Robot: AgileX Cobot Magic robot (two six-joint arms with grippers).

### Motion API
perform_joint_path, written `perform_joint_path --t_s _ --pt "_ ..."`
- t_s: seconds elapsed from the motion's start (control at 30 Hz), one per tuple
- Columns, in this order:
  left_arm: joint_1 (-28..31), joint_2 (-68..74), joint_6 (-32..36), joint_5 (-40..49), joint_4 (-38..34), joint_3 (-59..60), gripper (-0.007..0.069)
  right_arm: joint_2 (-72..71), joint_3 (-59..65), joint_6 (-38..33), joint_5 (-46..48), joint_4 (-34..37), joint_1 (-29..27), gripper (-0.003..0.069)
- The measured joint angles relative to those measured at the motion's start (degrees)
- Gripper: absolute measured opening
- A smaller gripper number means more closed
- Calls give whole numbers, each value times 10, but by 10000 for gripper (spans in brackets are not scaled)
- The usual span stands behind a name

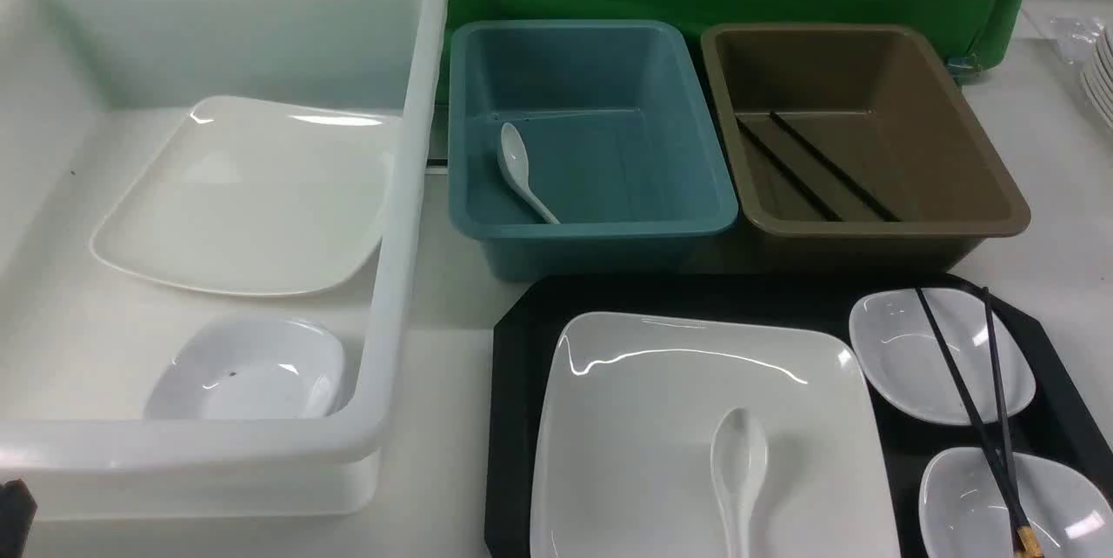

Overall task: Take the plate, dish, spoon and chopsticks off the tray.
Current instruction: Use the right arm to grab a pair of chopsticks from the plate

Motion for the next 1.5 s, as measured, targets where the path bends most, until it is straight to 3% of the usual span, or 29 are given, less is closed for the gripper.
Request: perform_joint_path --t_s 0.5,0.73,0.83,1.07,1.2,1.3,1.37,1.4,1.5 --pt "0 0 0 -10 2 0 32 0 0 0 0 0 0 244" --pt "0 0 -65 -171 -166 0 32 0 0 0 0 0 0 244" --pt "0 0 -76 -225 -190 0 32 0 0 0 0 0 0 244" --pt "0 0 -99 -261 -198 0 32 0 0 0 0 0 0 244" --pt "0 0 -192 -345 -198 0 32 0 0 3 -1 0 0 244" --pt "0 -1 -289 -399 -172 -7 32 0 0 67 -45 33 0 244" --pt "0 -1 -322 -383 -145 -26 32 0 0 108 -82 56 0 244" --pt "0 1 -359 -349 -105 -63 32 0 0 185 -136 75 0 244" --pt "0 37 -420 -226 -6 -180 32 0 0 259 -228 88 0 244"
